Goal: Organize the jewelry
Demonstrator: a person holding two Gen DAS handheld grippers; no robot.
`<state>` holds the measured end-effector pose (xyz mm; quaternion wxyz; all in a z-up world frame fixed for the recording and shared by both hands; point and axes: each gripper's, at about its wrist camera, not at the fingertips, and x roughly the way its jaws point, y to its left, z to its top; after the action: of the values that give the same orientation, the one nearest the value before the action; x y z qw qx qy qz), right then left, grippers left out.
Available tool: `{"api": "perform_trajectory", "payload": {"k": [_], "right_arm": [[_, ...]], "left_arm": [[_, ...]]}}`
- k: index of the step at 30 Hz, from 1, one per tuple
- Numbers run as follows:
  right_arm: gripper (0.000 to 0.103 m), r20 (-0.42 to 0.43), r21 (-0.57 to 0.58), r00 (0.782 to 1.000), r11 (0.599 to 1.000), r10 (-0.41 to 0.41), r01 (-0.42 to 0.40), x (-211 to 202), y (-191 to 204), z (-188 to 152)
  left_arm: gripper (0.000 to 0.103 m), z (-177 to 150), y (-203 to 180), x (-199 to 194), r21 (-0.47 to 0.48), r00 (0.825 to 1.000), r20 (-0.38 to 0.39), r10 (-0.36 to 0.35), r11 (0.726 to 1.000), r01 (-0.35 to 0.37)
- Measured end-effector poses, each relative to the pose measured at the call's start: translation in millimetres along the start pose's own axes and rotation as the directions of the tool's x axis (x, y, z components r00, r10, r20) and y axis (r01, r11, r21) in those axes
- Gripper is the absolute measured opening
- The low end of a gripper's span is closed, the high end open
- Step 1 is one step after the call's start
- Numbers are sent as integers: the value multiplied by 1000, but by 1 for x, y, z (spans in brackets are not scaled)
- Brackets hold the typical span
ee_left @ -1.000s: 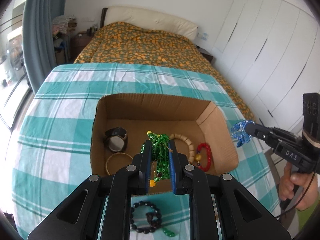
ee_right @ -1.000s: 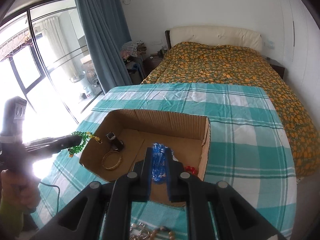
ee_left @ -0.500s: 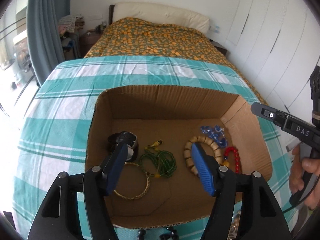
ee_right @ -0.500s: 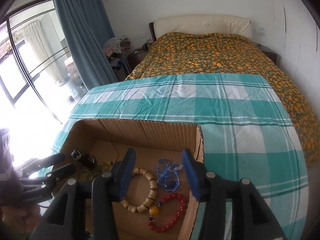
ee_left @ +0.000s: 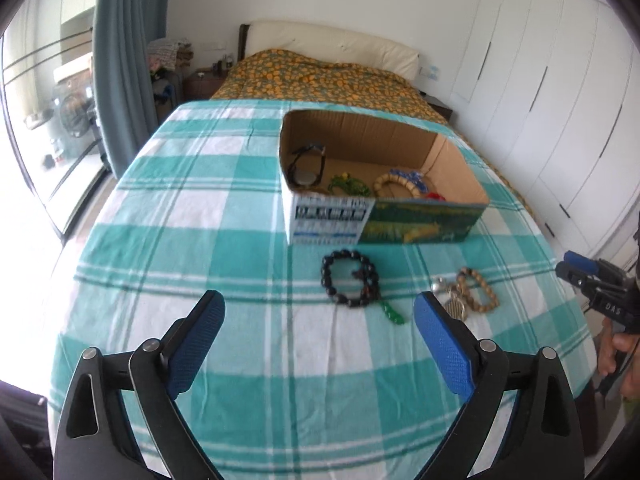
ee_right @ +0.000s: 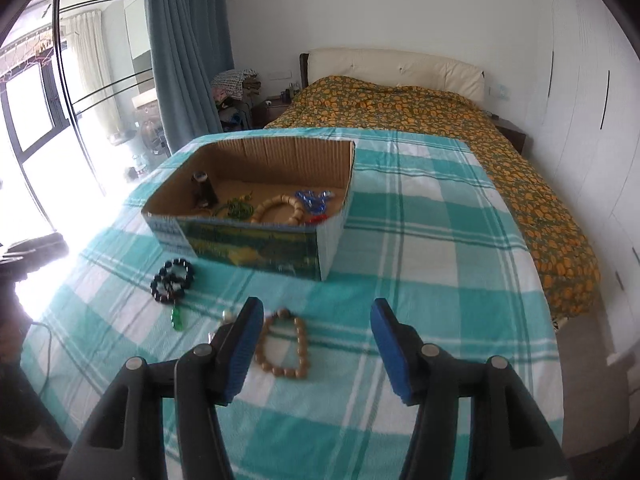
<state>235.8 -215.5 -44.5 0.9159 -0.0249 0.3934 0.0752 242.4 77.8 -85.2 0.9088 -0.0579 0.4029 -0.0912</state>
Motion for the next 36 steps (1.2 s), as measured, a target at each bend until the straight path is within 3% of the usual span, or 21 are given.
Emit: {"api": "perform_trajectory", "payload": {"k": [5, 9, 13, 21, 25, 36], "right_arm": [[57, -38, 28, 999, 999, -15, 16, -11, 20, -76], [57, -46, 5, 999, 1000, -6, 6, -2, 32, -102], [57, -55, -22, 998, 1000, -4, 2, 6, 41, -107], [57, -53, -31, 998, 999, 35, -37, 11, 58, -115], [57, -52, -3, 998, 999, 45, -45, 14, 54, -116], [57, -54, 53, 997, 997, 50, -47, 20, 48, -115]], "left_arm": [[96, -68, -16, 8, -19, 998, -66, -6, 1000, 5], [96, -94, -32, 22, 7, 998, -49, 46, 999, -45], [96, -101, -44, 36, 33, 993, -35, 111, 993, -110], [96, -99, -56, 57, 96, 986, -50, 159, 983, -154], [96, -97, -52, 67, 88, 984, -104, 141, 987, -132], [100, -98, -56, 70, 101, 984, -110, 143, 986, -132]]}}
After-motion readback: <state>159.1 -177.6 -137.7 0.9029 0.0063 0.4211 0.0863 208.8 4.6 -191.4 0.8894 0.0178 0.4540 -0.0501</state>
